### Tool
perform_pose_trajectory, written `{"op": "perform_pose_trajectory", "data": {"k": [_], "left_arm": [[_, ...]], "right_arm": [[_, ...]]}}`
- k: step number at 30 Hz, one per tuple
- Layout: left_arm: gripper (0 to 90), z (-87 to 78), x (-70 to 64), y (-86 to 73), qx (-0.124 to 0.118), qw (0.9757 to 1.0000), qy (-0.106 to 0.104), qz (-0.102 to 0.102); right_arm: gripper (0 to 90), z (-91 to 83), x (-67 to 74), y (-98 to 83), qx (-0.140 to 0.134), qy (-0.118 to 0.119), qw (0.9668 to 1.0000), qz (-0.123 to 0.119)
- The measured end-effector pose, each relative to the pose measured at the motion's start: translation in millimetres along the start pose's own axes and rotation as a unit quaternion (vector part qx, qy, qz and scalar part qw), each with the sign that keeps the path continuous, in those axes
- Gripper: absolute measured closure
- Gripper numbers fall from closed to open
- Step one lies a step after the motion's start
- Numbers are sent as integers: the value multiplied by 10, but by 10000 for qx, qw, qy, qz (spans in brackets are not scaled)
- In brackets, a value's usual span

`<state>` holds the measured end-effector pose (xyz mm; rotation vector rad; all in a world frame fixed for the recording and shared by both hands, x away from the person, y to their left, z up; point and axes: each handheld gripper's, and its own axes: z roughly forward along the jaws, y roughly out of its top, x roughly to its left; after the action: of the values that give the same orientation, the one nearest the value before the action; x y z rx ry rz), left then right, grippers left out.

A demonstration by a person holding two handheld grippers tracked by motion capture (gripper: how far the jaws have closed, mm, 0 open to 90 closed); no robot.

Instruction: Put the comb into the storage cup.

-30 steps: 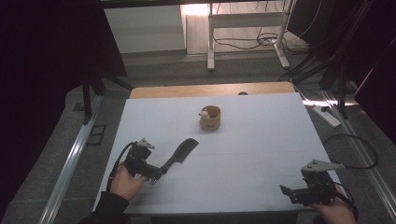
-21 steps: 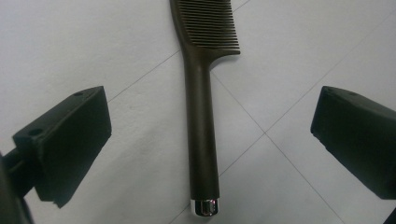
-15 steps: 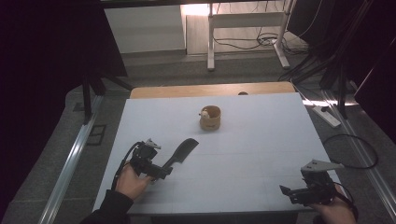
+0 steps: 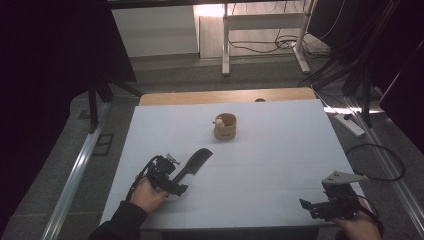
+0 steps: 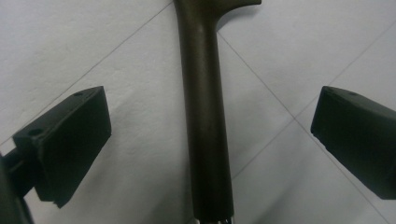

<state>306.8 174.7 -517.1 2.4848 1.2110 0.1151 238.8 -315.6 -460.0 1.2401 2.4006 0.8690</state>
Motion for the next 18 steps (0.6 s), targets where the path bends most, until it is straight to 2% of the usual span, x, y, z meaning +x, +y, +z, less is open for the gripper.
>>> {"op": "perform_pose_trajectory", "data": {"k": [9, 18], "left_arm": [[0, 108, -35, 24, 282, 9994, 163, 121], [0, 118, -41, 24, 292, 9994, 181, 64]], "right_arm": [[38, 2, 3, 1, 13, 0, 10000, -19], [38, 5, 6, 1, 21, -4, 10000, -23]]}}
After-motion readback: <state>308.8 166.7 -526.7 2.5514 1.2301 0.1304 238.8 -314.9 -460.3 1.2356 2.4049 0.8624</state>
